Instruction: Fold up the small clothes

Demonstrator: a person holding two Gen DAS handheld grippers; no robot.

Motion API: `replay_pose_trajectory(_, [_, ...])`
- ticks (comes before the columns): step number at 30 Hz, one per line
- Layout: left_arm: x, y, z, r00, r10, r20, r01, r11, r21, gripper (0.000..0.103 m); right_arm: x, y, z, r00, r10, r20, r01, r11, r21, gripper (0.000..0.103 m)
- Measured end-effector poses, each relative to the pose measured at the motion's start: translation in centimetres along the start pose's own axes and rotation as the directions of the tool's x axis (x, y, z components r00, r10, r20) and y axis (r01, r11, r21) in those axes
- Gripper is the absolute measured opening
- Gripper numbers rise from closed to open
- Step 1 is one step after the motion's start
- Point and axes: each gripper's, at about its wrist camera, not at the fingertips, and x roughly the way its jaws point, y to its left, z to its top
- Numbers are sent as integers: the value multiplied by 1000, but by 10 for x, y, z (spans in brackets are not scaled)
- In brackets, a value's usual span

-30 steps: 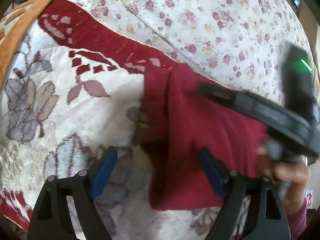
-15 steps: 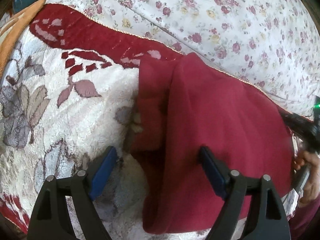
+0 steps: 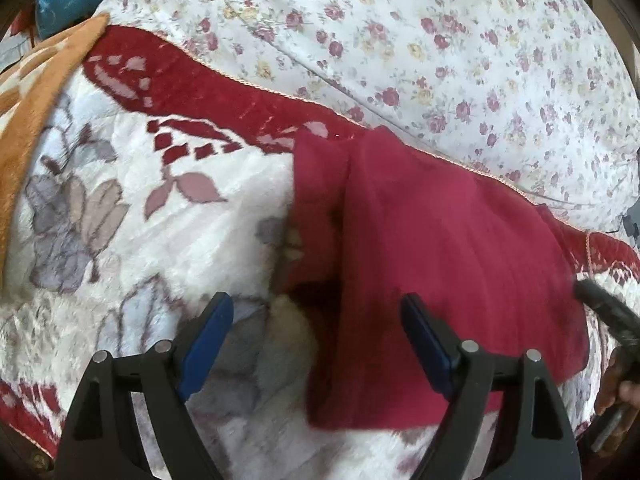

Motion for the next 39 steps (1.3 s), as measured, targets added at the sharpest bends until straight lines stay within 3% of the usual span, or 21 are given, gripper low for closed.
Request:
replay_pose_trajectory(5, [-3, 17, -6, 1000, 9, -7, -9, 1000, -30, 84, 22, 73, 20, 990, 134, -51, -138, 988, -68, 82])
replay_pose_trajectory(9, [0, 24, -10, 1000, -5, -24, 4, 999, -44, 84, 65, 135, 36, 983, 160, -87, -170, 978, -121, 64])
replay_pose_trajectory(14, [3, 26, -10, 999, -14, -36, 13, 999, -36, 85, 123, 194, 55, 979, 147, -139, -172, 968, -185, 62])
replay_pose_trajectory(17, [7, 29, -9, 998, -25, -50, 22, 999, -48, 86, 147, 210, 69, 972, 152, -177, -177, 974, -138, 73])
replay_pose_trajectory(18, [8, 29, -9, 998, -25, -50, 23, 999, -47, 87, 152, 213, 72, 967, 161, -198, -190, 972, -137, 89])
replay_pose_trajectory(19, [8, 29, -8, 999, -24, -49, 22, 999, -42, 87, 160, 219, 75, 959, 164, -231, -200, 970, -140, 96])
replay_pose_trajectory(23, [11, 27, -5, 999, -24, -47, 21, 999, -49, 88, 179, 240, 73, 969, 44, -242, -108, 960, -257, 97])
replay_pose_trajectory(26, [11, 25, 0, 999, -27, -39, 24, 997, -72, 89, 183, 233, 68, 982, -3, -187, -48, 963, -266, 76])
replay_pose_trajectory(28, [10, 21, 3, 999, -37, -18, 35, 997, -73, 89, 171, 219, 69, 982, 57, -181, -99, 968, -232, 49])
replay_pose_trajectory(30, [9, 16, 5, 999, -48, -5, 47, 997, -64, 89, 156, 205, 75, 969, 158, -190, -191, 967, -167, 29])
replay_pose_trajectory(35, [13, 2, 11, 996, -87, 17, 88, 996, -34, 88, 124, 186, 87, 959, 229, -164, -252, 959, -129, 23])
replay_pose_trajectory(37, [14, -3, 13, 993, -121, 10, 122, 992, -28, 73, 118, 181, 87, 958, 235, -164, -256, 959, -125, 23])
replay_pose_trajectory(38, [15, -6, 13, 991, -134, 1, 134, 991, -19, 55, 117, 179, 86, 956, 241, -166, -262, 958, -116, 23])
replay_pose_trajectory(39, [16, -9, 13, 990, -142, -7, 142, 990, -11, 49, 118, 178, 86, 954, 246, -169, -267, 957, -111, 23])
